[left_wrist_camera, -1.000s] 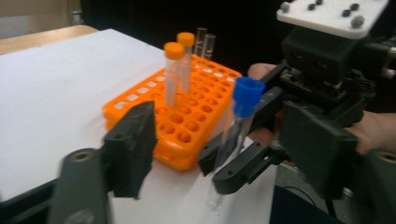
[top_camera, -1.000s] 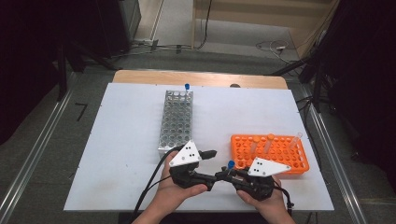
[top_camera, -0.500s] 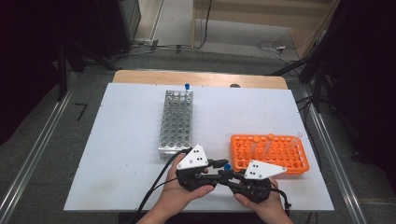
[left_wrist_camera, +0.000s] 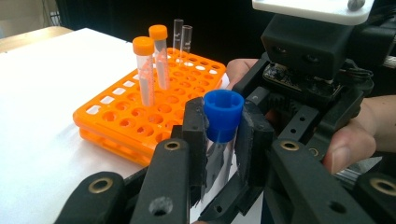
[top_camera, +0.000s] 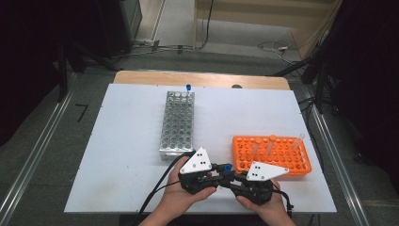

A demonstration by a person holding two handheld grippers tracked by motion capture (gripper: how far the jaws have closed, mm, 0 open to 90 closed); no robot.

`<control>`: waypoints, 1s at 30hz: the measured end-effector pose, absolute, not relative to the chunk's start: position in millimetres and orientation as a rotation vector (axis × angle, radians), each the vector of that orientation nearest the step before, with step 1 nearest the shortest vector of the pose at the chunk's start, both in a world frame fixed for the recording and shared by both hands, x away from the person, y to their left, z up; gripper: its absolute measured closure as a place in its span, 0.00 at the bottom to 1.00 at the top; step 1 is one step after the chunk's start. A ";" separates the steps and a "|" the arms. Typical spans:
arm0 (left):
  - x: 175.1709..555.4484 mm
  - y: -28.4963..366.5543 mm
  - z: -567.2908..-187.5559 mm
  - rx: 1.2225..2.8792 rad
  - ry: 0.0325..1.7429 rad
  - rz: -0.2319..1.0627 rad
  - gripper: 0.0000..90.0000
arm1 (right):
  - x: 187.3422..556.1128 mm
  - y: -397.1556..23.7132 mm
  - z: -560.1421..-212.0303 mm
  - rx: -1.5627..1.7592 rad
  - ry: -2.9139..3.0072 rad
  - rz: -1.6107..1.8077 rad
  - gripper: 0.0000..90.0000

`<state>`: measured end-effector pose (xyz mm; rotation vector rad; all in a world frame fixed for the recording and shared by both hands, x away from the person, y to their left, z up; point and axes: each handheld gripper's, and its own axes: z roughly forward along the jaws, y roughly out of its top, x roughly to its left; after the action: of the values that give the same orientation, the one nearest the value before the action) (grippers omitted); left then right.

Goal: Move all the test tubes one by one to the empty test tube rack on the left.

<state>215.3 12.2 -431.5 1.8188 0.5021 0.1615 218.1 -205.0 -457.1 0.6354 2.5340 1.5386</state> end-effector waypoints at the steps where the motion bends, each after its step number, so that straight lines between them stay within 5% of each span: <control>1: 215.6 12.7 -431.4 1.818 0.501 0.162 0.84 | 218.3 -205.4 -457.3 0.634 2.533 1.543 0.82; 22: 237.7 47.1 -413.6 1.744 0.596 0.261 0.84 | 217.8 -248.1 -449.0 0.702 2.435 1.564 0.28; 30: 255.2 61.1 -407.3 1.720 0.635 0.302 0.84 | 220.0 -270.9 -446.2 0.738 2.408 1.543 0.18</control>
<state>255.2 61.1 -407.3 1.7201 0.6346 0.3025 220.0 -270.9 -446.2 0.7376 2.4075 1.5429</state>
